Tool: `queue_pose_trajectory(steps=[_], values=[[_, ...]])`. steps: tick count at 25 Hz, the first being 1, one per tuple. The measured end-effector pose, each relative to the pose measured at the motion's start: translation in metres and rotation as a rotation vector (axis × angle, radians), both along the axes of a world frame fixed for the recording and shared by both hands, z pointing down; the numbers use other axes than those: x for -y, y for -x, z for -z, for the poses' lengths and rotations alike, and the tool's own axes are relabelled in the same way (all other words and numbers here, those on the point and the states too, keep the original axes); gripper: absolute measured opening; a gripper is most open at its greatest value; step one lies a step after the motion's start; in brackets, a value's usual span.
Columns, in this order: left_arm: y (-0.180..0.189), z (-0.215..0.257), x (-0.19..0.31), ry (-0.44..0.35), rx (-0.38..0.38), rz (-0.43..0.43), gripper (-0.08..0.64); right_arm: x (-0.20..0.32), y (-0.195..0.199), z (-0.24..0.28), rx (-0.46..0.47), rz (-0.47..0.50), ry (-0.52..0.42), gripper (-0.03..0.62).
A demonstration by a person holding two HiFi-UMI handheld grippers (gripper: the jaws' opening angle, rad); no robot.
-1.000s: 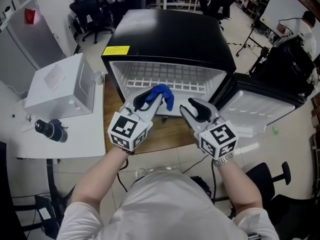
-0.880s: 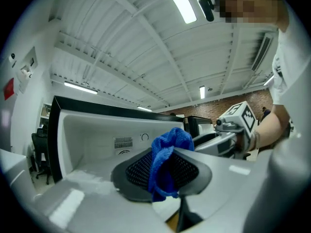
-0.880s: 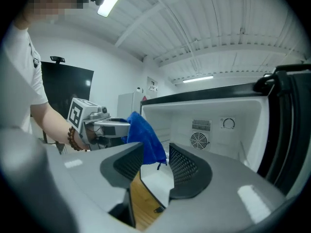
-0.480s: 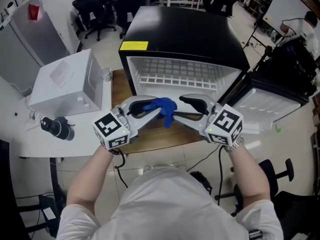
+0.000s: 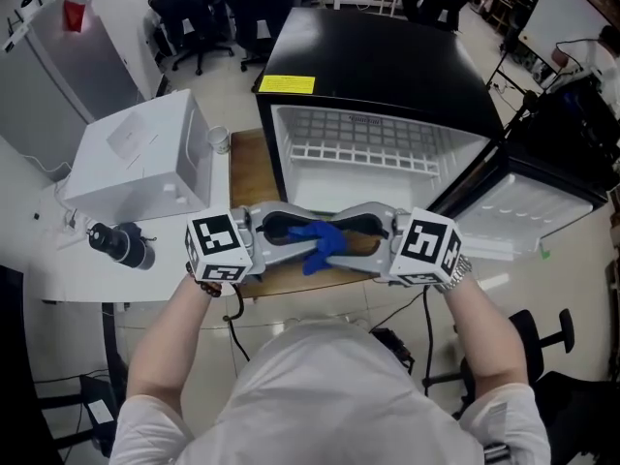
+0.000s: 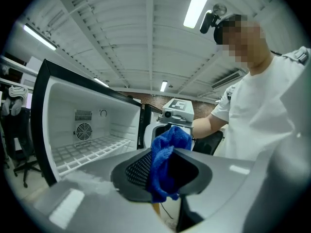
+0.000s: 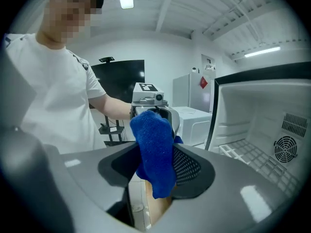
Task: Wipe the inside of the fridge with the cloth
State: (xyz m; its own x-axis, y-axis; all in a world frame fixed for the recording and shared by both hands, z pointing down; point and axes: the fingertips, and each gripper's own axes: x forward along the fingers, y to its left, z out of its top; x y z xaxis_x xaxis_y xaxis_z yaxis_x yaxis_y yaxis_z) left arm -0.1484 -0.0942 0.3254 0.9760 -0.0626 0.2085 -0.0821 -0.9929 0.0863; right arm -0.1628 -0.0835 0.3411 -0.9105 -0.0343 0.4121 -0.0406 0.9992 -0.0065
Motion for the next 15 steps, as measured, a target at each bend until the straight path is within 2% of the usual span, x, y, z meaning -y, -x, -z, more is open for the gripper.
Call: queue_pose_trajectory(steps=[2,4,9,12,15], values=[[0.003,-0.008,0.000,0.001,0.026,0.009,0.100,0.001,0.003,-0.007,-0.002,-0.010,0.004,0.156],[0.006,-0.015,0.003,0.000,0.047,0.031,0.106,0.003,0.006,-0.015,-0.001,-0.027,0.010,0.126],[0.022,-0.033,0.017,-0.018,0.101,0.114,0.157,0.015,0.016,-0.038,-0.009,-0.095,-0.016,0.091],[0.038,-0.041,0.033,-0.020,0.105,0.193,0.199,0.030,0.020,-0.046,0.003,-0.168,-0.050,0.087],[0.055,-0.052,0.049,-0.031,0.123,0.285,0.204,0.047,0.023,-0.058,0.019,-0.250,-0.067,0.087]])
